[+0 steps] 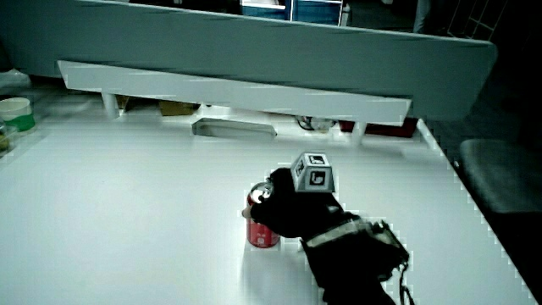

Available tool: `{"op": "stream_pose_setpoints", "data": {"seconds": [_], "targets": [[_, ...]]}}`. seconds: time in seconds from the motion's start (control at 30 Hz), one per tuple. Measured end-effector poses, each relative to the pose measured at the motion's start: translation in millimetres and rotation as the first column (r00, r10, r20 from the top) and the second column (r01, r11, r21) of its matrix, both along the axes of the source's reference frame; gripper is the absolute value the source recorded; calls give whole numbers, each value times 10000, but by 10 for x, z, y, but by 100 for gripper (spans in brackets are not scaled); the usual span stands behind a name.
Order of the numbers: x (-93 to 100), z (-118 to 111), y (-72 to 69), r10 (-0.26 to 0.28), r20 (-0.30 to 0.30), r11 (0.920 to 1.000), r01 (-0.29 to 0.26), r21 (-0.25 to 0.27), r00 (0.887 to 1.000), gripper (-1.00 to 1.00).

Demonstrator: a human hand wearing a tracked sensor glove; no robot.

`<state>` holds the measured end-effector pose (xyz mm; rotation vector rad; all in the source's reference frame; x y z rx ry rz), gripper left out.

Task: Pick cola

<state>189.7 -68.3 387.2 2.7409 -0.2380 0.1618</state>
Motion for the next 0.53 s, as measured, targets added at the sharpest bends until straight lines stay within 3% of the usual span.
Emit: {"op": "stream_pose_setpoints", "data": {"seconds": [0.27,0.3,0.43,0.53], "targets": [[-105,-180,51,-352,301,9983,337,482,9989,100],[-151,-249,69,-507,201,9959,491,762,9985,100],[-320,-417,144,-1010,635,9903,942,1021,9929,100],[-454,-537,215,-1535,555,9790,1442,1438,9866,100]]}}
